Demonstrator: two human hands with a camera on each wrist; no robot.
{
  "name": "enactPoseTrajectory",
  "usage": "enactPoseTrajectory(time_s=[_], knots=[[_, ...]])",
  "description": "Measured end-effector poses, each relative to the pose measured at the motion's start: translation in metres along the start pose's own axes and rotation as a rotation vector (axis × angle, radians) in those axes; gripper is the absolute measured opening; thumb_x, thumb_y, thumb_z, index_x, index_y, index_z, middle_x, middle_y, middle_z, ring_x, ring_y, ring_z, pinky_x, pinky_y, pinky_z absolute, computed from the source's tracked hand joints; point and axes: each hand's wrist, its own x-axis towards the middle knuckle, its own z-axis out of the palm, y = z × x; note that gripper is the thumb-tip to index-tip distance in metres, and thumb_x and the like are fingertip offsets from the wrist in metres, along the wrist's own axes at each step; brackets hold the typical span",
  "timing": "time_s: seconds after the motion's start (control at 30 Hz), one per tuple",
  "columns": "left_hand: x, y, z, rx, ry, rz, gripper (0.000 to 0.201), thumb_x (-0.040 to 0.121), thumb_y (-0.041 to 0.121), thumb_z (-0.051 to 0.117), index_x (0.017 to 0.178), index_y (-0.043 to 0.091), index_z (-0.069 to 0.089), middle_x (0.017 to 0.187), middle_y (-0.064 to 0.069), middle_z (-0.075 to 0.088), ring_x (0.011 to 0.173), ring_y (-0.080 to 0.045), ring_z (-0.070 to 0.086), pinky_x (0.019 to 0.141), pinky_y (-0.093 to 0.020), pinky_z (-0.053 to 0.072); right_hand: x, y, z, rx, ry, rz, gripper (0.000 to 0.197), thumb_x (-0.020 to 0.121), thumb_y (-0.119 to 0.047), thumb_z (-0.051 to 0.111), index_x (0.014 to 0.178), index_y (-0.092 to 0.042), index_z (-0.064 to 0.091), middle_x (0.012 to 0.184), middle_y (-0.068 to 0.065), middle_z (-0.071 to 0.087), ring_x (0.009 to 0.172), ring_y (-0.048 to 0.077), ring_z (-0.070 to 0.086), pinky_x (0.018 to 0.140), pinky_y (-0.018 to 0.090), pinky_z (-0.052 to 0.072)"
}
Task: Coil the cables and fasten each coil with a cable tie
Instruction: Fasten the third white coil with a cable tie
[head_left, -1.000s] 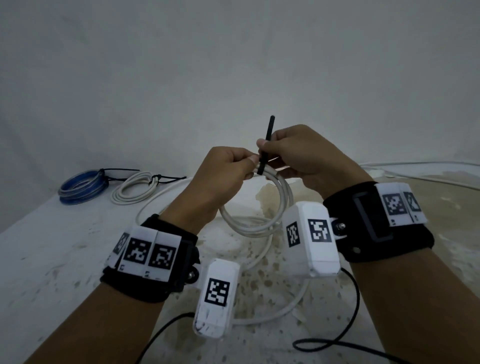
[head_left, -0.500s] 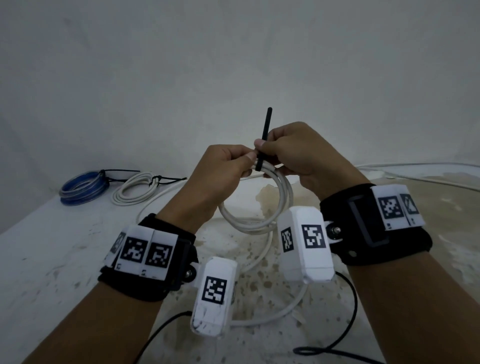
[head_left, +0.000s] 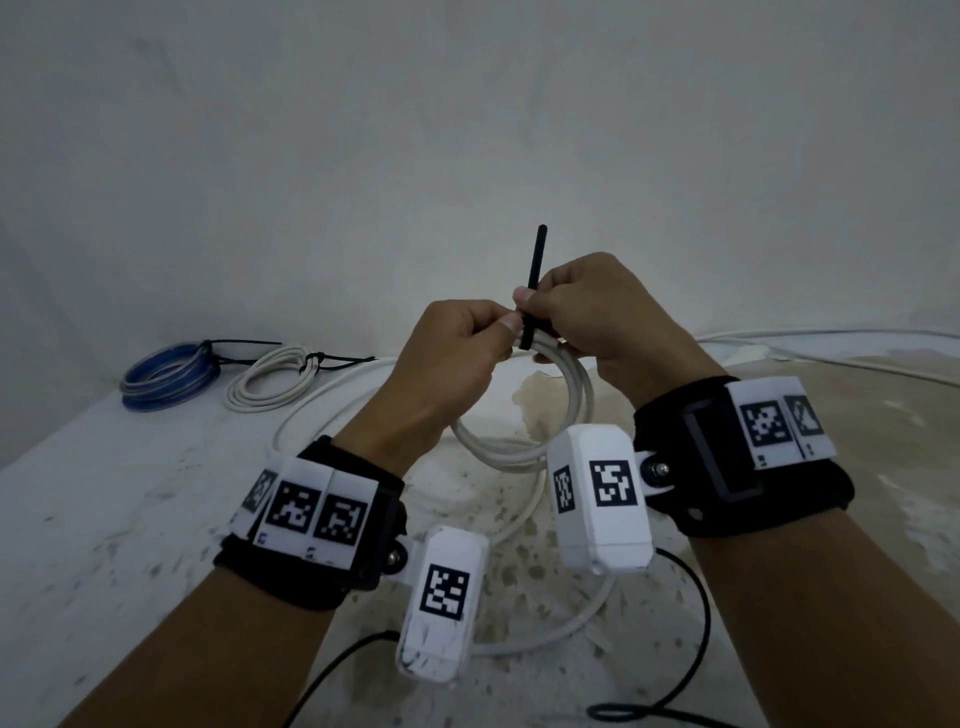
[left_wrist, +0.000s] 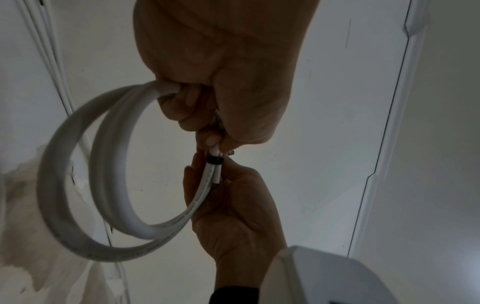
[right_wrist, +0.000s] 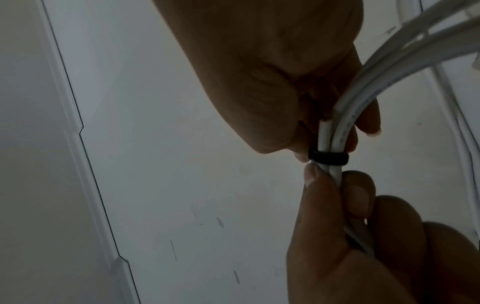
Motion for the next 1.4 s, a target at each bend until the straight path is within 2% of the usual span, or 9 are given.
enactPoseTrajectory(time_s=[0.17,0.27,0.37,0.57,0.8,0.93,1.1,1.33,1.4], knots=[[0.003,0.000,-0.006,0.066,-0.015,0.017,0.028,0.100,0.021,0.050,0.092,0.003,0.071,0.050,0.013,0.048,0.044,0.000,0.037,0.047,-0.016,0.030,0.001,-0.002,-0.004,-0.054,-0.033,-0.028,0.031,0.092,-0.019,0.067,0.085,0.011,0.065,0.075,0.018,0.071,0.065,0.034,0.072,0.057,0.041,0.062],[0.002,0.000,-0.010,0.147,-0.025,0.071,0.030,0.100,0.022,0.050,0.086,0.004,0.070,0.060,-0.002,0.056,0.053,-0.008,0.044,0.054,-0.022,0.037,0.000,-0.002,-0.004,-0.072,-0.046,-0.046,0.030,0.092,-0.020,0.068,0.083,0.009,0.066,0.073,0.017,0.072,0.060,0.030,0.072,0.053,0.036,0.061],[0.001,0.002,-0.008,0.061,-0.048,-0.015,0.030,0.102,0.019,0.046,0.087,0.004,0.067,0.062,-0.001,0.059,0.052,-0.009,0.049,0.050,-0.023,0.043,-0.001,-0.001,-0.002,-0.082,-0.018,-0.067,0.029,0.091,-0.020,0.069,0.076,0.005,0.068,0.068,0.013,0.071,0.051,0.021,0.068,0.046,0.026,0.054],[0.001,0.009,-0.006,-0.133,-0.095,-0.171,0.027,0.105,0.018,0.039,0.085,0.009,0.055,0.058,0.003,0.045,0.041,-0.006,0.027,0.038,-0.019,0.021,0.001,0.001,0.001,-0.103,0.012,-0.128,0.029,0.090,-0.022,0.071,0.070,-0.001,0.068,0.068,0.013,0.071,0.055,0.028,0.071,0.060,0.045,0.061],[0.003,0.010,-0.008,-0.141,-0.040,-0.228,0.020,0.103,0.009,0.040,0.105,0.006,0.059,0.061,-0.001,0.046,0.039,-0.005,0.028,0.037,-0.017,0.022,0.004,0.002,0.006,-0.183,0.056,-0.235,0.032,0.089,-0.024,0.071,0.061,-0.010,0.062,0.065,0.006,0.068,0.062,0.025,0.070,0.065,0.045,0.060],[0.005,0.008,-0.011,-0.085,0.024,-0.259,0.019,0.102,0.013,0.044,0.111,0.006,0.059,0.066,-0.003,0.051,0.038,-0.004,0.035,0.040,-0.020,0.025,0.002,0.003,0.005,-0.096,-0.064,-0.237,0.016,0.086,-0.020,0.074,0.080,-0.005,0.071,0.073,0.011,0.072,0.066,0.025,0.072,0.067,0.037,0.060],[0.006,0.007,-0.013,-0.069,0.029,-0.273,0.018,0.102,0.014,0.046,0.115,0.007,0.055,0.066,-0.003,0.052,0.044,-0.008,0.032,0.040,-0.020,0.025,0.002,0.004,0.005,-0.172,-0.074,-0.256,0.018,0.081,-0.023,0.079,0.083,-0.006,0.073,0.077,0.008,0.073,0.076,0.025,0.071,0.078,0.045,0.059],[0.006,0.010,-0.017,-0.195,-0.015,-0.319,0.016,0.103,0.009,0.041,0.105,0.004,0.057,0.060,-0.002,0.044,0.034,-0.002,0.027,0.033,-0.014,0.021,-0.001,-0.005,0.006,-0.357,0.008,-0.439,0.013,0.077,-0.024,0.080,0.079,-0.013,0.073,0.069,-0.013,0.066,0.069,0.006,0.065,0.065,0.014,0.047],[0.005,0.011,-0.017,-0.219,-0.023,-0.330,0.016,0.102,0.008,0.041,0.102,0.004,0.057,0.059,-0.002,0.043,0.034,-0.003,0.026,0.033,-0.015,0.020,-0.002,-0.005,0.007,-0.367,0.014,-0.468,0.014,0.076,-0.024,0.081,0.077,-0.013,0.073,0.067,-0.016,0.064,0.067,0.005,0.064,0.061,0.011,0.044]])
